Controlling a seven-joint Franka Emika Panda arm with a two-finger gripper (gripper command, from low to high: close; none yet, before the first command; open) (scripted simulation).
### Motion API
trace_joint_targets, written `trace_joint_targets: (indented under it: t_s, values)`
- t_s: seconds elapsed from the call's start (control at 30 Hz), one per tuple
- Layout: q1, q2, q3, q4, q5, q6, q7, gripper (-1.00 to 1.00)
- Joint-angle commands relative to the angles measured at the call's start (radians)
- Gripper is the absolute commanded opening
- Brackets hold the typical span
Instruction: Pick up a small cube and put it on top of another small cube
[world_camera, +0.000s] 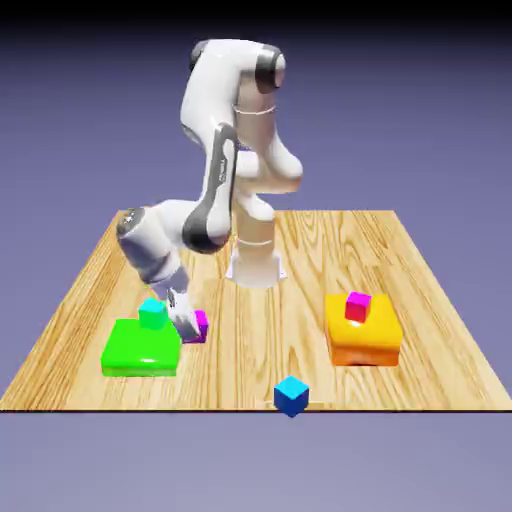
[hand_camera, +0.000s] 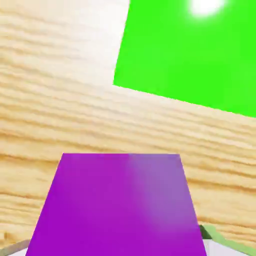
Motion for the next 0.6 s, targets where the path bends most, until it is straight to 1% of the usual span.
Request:
trace_joint_targets:
  t_s: [0.0,0.47,0.53,0.57]
  values:
    - [0.010,-0.034,-0.034,-0.026,0.000,0.022,0.045,-1.00]
    - [0.089,-0.504,-0.506,-0.390,0.040,0.342,0.654,-1.00]
    - [0.091,-0.520,-0.522,-0.402,0.042,0.353,0.674,-1.00]
    - [0.127,-0.506,-0.549,-0.398,0.073,0.359,0.650,-1.00]
